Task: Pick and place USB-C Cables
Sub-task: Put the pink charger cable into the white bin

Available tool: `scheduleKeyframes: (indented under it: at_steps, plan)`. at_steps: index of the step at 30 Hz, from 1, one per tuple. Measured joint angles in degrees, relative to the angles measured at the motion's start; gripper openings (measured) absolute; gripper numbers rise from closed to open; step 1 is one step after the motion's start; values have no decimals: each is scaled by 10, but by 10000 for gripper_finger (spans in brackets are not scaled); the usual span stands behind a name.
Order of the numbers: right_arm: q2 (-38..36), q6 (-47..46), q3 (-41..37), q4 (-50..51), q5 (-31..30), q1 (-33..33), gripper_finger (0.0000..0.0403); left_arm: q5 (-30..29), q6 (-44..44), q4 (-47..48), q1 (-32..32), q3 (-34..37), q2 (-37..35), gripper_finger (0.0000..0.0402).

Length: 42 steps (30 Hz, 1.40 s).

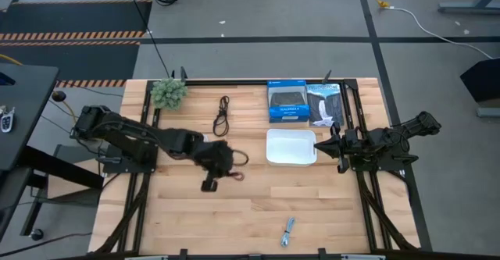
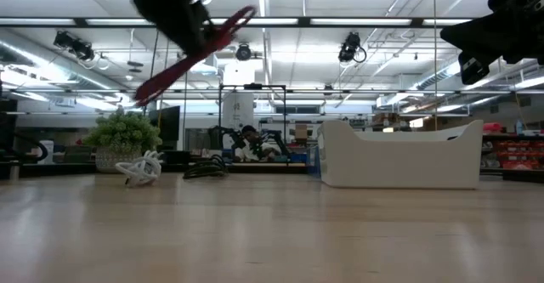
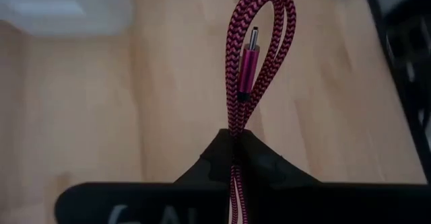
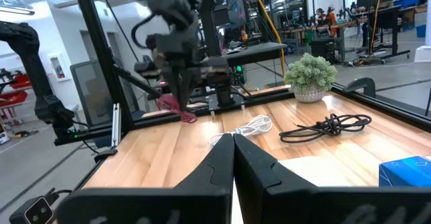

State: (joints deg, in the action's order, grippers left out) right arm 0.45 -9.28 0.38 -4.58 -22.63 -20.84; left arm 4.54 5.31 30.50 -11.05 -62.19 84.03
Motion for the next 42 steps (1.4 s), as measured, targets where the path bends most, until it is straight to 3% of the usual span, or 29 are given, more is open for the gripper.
scheduleKeyframes:
  at_steps: [12,20,34,42]
  plan:
    - [0,0,0,0,0,0,14,-13,0,-182,75,-45,0,15]
    - [0,0,0,0,0,0,14,-44,-4,-366,111,-46,0,15]
    - [0,0,0,0,0,0,14,-45,3,-572,165,-46,0,16]
    - [0,0,0,0,0,0,14,-47,1,-716,168,-47,62,16]
